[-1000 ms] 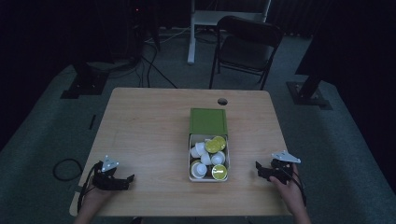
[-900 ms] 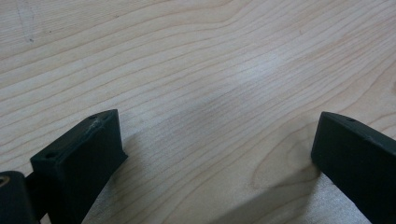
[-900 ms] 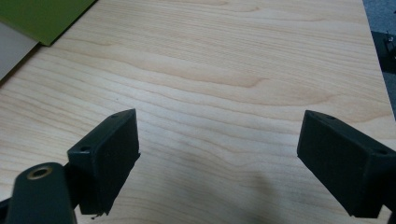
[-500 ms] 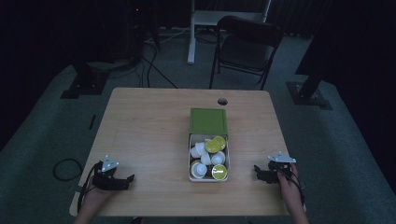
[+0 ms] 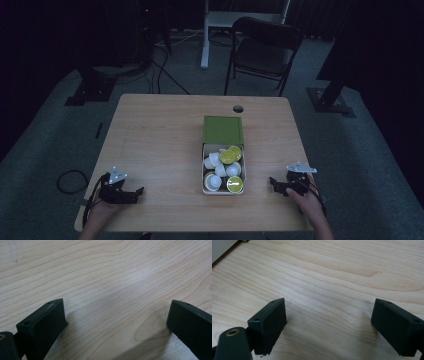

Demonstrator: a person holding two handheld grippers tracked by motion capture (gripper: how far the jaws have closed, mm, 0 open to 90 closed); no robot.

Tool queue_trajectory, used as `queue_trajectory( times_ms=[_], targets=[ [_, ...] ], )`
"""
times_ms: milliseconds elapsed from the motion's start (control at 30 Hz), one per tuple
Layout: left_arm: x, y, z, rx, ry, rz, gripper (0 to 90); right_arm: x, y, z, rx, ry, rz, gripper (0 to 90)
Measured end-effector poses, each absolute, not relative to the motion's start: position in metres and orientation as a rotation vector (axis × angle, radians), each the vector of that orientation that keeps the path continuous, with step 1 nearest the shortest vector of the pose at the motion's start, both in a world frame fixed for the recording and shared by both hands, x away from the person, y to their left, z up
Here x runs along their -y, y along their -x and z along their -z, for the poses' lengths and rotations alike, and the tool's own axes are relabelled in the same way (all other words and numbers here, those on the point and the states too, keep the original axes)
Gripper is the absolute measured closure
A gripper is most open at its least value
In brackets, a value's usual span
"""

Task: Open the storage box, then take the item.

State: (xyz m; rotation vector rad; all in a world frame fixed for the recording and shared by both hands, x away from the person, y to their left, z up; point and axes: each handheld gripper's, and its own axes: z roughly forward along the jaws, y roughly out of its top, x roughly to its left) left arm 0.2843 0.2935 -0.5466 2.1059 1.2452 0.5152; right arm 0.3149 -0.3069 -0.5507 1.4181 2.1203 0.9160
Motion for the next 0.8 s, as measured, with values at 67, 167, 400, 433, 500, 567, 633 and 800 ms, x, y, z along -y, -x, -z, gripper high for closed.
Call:
queue_trajectory(
  times_ms=[67,167,400,433,500,567,633,800],
  targets=[
    [-0.2934,-0.2842,0.5466,-1.246,-2.106,-0.516,2.3,0.3069,-0.3149,0.5507,-2.120,-1.419,-0.916,12.1],
    [-0.2935,-0.2843,0.5466,-1.246,-2.107,-0.515,2.2,0.3069,-0.3149,0.5508,-2.120,-1.418,-0.916,12.1],
    [-0.2932,-0.2835,0.5465,-1.254,-2.102,-0.518,2.3,0.3069,-0.3149,0.5507,-2.120,-1.419,-0.916,12.1],
    [-0.2934,-0.2835,0.5465,-1.251,-2.103,-0.517,2.3,0.3068,-0.3149,0.5507,-2.120,-1.419,-0.916,12.1],
    [-0.2939,-0.2834,0.5464,-1.247,-2.107,-0.516,2.3,0.3068,-0.3149,0.5507,-2.120,-1.419,-0.916,12.1],
    [-0.2943,-0.2827,0.5464,-1.251,-2.104,-0.520,2.3,0.3068,-0.3149,0.5507,-2.120,-1.418,-0.916,12.1],
    [-0.2953,-0.2821,0.5460,-1.264,-2.102,-0.521,2.3,0.3068,-0.3149,0.5507,-2.120,-1.419,-0.916,12.1],
    [-0.2950,-0.2810,0.5436,-1.279,-2.122,-0.503,2.3,0.3068,-0.3149,0.5507,-2.120,-1.419,-0.916,12.1]
  ],
)
